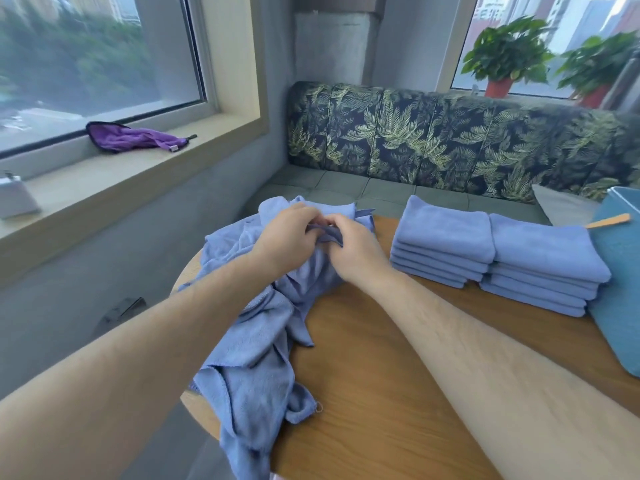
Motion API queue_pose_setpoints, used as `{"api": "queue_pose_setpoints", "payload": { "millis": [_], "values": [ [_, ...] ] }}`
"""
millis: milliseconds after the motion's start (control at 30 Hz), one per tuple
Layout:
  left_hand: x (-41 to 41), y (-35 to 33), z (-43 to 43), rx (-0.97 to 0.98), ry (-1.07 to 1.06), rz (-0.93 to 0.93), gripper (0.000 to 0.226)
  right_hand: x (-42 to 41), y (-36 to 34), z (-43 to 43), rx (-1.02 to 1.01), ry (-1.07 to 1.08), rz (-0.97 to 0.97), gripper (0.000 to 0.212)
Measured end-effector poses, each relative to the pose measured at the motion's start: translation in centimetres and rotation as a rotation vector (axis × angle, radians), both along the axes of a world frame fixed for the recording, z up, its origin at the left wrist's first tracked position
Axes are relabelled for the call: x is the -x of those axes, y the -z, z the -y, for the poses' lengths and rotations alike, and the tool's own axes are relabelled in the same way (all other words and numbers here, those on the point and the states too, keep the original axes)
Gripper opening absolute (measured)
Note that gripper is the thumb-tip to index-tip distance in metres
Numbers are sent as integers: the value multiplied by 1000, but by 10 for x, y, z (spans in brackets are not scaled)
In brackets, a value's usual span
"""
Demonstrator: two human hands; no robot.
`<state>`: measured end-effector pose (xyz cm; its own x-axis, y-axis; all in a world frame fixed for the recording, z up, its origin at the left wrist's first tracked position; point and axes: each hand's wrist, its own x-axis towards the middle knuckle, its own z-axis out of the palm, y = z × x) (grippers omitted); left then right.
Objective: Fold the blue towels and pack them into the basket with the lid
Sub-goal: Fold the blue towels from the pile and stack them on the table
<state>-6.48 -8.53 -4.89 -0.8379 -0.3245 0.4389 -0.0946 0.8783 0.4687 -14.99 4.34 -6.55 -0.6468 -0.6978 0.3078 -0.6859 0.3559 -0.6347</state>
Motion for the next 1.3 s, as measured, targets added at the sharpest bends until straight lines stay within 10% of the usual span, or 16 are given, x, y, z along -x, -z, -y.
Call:
{"api": "queue_pose_setpoints", "payload": {
  "millis": [267,433,733,1300],
  "values": [
    [2,-7,-24,223,63,141,25,12,-30,-70,36,75,-137,23],
    [14,-29,-80,45,155,149,13,15,-39,-133,56,124,-92,13],
    [-3,20,-148,-7,266,581,32,-4,-11,-226,-637,-2,256,20],
    [-46,40,-66,752,-185,741,65,-25,19,-77,-486,-58,-49,48]
  ]
}}
